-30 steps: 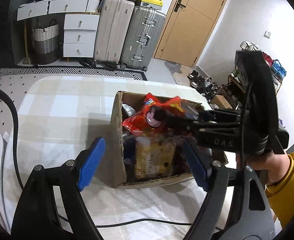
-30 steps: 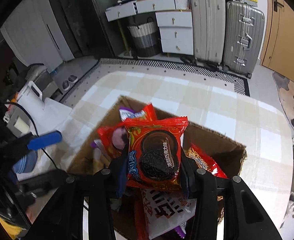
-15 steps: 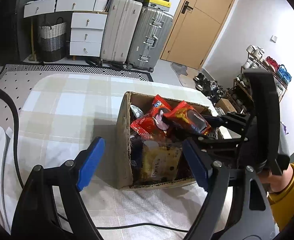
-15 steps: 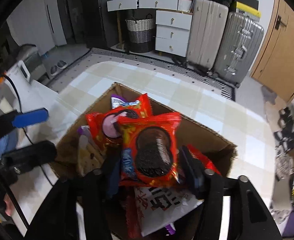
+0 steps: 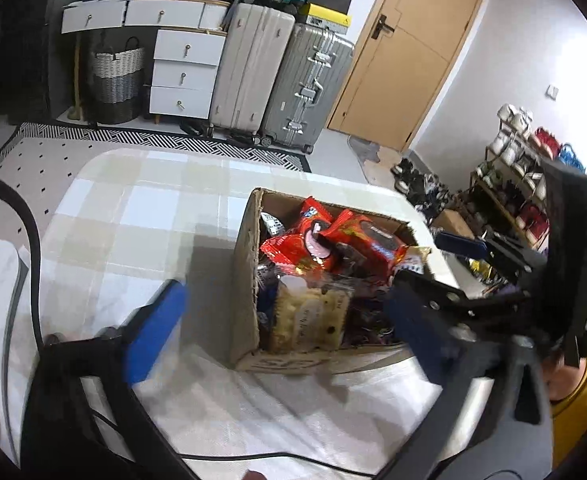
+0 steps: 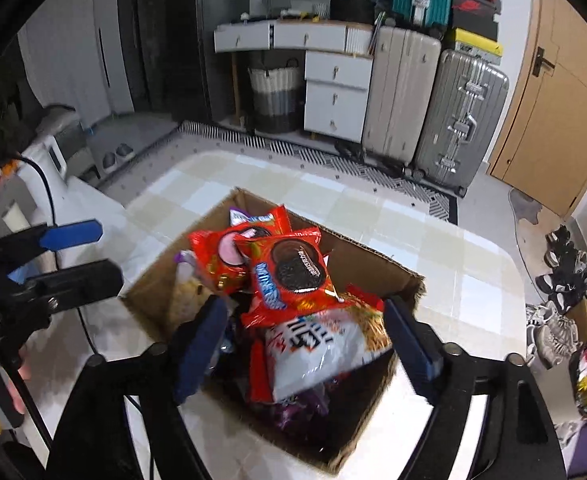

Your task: Organize snacks

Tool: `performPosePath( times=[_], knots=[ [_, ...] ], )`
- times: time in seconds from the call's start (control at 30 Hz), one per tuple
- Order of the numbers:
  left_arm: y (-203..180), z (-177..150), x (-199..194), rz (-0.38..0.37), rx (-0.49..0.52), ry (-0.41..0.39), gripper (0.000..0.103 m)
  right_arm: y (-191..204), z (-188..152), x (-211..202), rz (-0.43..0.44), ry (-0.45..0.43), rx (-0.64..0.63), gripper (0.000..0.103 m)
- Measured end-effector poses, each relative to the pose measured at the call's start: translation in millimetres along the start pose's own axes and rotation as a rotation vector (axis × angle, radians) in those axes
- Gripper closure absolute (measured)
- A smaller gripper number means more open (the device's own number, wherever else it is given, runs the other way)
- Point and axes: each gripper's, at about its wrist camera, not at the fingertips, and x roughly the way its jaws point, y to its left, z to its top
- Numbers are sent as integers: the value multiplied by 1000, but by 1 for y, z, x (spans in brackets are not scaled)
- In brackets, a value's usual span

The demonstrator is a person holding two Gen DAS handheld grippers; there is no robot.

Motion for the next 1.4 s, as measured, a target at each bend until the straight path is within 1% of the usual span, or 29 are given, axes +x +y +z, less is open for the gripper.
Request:
performPosePath(
  times=[0.1, 0.17, 0.23, 0.3, 0.33, 0.37, 0.4, 0.43, 0.53, 0.63, 0.67, 0.8, 0.9, 1.0, 1.1, 1.17, 1.2, 1.23, 1.3, 1.33, 1.4],
  knots=[
    [-6, -4, -20, 2, -3, -39, 1, 5, -11, -29, 50, -71, 29, 17],
    [-13, -9, -39, 40, 16, -80, 1, 6, -21, -49, 78, -131, 66, 16],
    [-21, -15, -56, 58, 38, -105, 1, 11, -32, -71, 97, -192, 117, 16],
    [-32, -27, -78, 94, 59, -138, 1, 15, -49, -95, 116, -275, 176, 7],
    [-36, -33, -90, 105, 66, -155, 1, 19, -58, -111, 123, -331, 197, 7],
    [-40, -40, -100, 124, 71, -172, 1, 24, -68, -125, 121, -387, 213, 5],
    [-44, -48, -111, 148, 74, -195, 1, 28, -75, -135, 119, -419, 222, 1],
    [-49, -57, -122, 168, 78, -217, 1, 37, -85, -150, 121, -458, 231, 1],
    [-60, -81, -151, 211, 87, -251, 1, 57, -106, -181, 83, -507, 216, 1],
    [-67, -99, -173, 216, 86, -256, 1, 74, -126, -210, 50, -550, 215, 1],
    [-71, -107, -182, 230, 89, -261, 1, 79, -132, -218, 37, -565, 218, 1],
    [-78, -129, -207, 253, 107, -283, 1, 100, -156, -239, -38, -585, 209, 1],
    [-82, -148, -227, 269, 124, -325, 1, 111, -174, -247, -68, -577, 212, 1],
    [-80, -163, -241, 278, 120, -359, 1, 122, -192, -245, -90, -579, 211, 1],
    [-79, -188, -253, 304, 115, -443, 1, 133, -212, -236, -135, -578, 185, 1],
    [-80, -202, -255, 325, 140, -461, 1, 137, -221, -227, -166, -554, 169, 1],
    [-82, -210, -253, 329, 169, -470, 1, 137, -224, -224, -168, -548, 166, 1],
    [-82, -213, -251, 330, 184, -470, 1, 137, -228, -222, -168, -546, 165, 1],
    [-84, -216, -244, 322, 206, -430, 1, 138, -233, -220, -168, -550, 166, 1],
    [-83, -216, -241, 306, 199, -409, 1, 137, -234, -218, -168, -548, 166, 1],
    [-82, -211, -236, 301, 183, -404, 1, 133, -233, -217, -183, -550, 172, 1]
  ],
)
